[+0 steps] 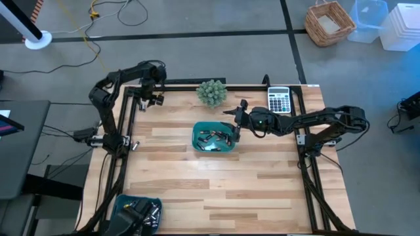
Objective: Sort batteries
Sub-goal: Put the silver battery into the blue bin
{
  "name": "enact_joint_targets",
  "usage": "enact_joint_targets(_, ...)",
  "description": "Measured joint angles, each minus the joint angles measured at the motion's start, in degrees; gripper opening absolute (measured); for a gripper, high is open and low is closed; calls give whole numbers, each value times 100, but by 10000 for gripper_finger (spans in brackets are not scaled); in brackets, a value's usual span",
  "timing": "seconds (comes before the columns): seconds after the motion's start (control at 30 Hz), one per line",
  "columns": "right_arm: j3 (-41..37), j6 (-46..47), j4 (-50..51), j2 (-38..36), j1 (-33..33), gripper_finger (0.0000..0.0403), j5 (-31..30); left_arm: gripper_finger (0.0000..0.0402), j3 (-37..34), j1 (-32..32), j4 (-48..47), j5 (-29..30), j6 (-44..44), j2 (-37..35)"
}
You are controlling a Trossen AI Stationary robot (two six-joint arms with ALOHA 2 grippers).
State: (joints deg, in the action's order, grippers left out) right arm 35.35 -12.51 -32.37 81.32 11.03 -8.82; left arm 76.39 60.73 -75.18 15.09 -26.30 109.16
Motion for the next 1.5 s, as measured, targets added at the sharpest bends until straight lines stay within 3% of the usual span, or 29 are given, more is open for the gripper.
enact_joint_targets(0.2,0,-22,36,-2,0,240,2,178,227,47,-66,-118,33,199)
enact_joint_targets(0.33,0,-91,65,0,0,240,2,178,239,170,-28,-584,219,244)
enact_joint_targets(0.63,0,-107,73,0,0,240,2,178,283,235,-138,-754,399,313)
enact_joint_targets(1.0,2,-105,69,0,0,240,2,178,870,263,-135,-800,606,311)
enact_joint_targets(1.1,2,-105,69,0,0,240,2,175,1004,329,-583,-802,683,356)
enact_joint_targets(1.5,2,-103,62,0,-7,240,2,143,1307,563,-1001,-810,718,1012)
